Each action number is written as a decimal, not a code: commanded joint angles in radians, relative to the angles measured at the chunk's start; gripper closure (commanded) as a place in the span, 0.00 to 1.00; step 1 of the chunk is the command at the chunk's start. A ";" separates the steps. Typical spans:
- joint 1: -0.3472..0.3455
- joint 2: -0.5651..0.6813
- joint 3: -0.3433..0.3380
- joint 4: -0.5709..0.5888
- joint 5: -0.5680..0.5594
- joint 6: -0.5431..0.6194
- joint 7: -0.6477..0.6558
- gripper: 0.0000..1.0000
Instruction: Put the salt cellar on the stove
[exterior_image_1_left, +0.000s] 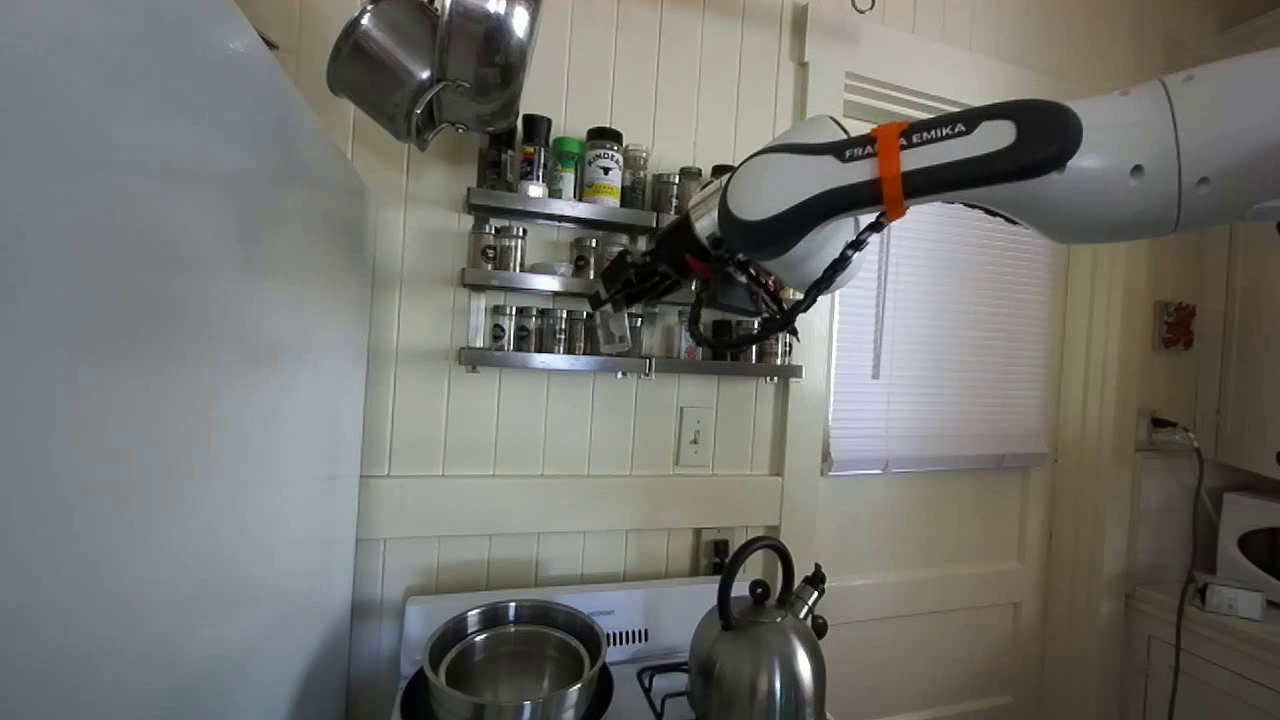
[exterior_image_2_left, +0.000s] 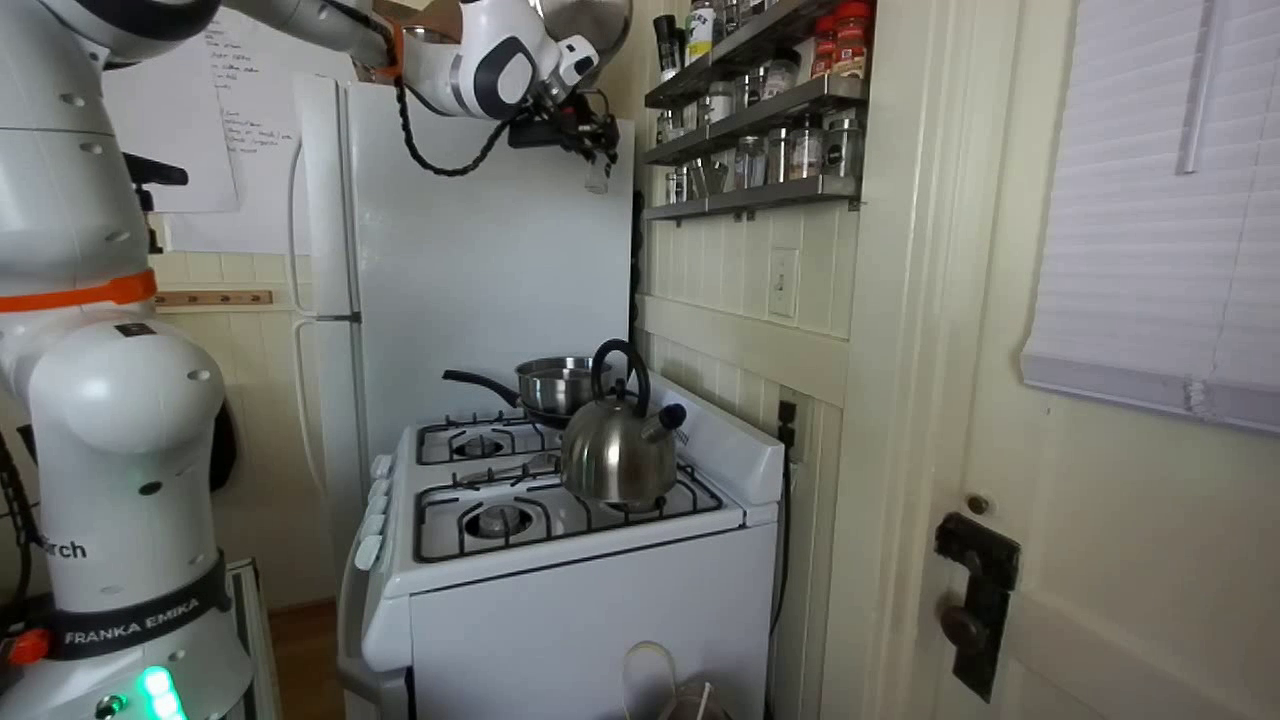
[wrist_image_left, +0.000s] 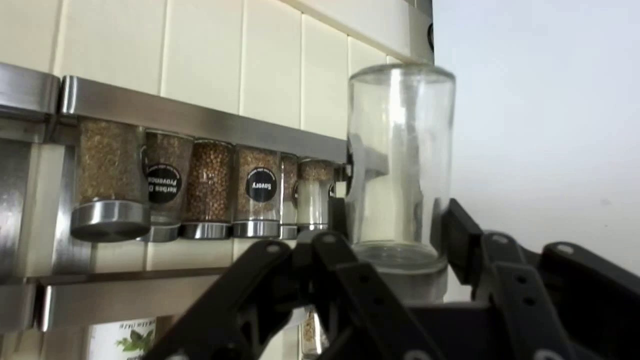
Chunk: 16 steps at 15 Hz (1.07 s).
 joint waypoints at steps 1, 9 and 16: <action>-0.006 0.007 0.006 -0.001 -0.005 0.005 0.002 0.52; 0.176 -0.153 0.003 -0.278 0.335 0.095 -0.206 0.77; 0.352 -0.395 0.013 -0.652 0.544 0.153 -0.404 0.77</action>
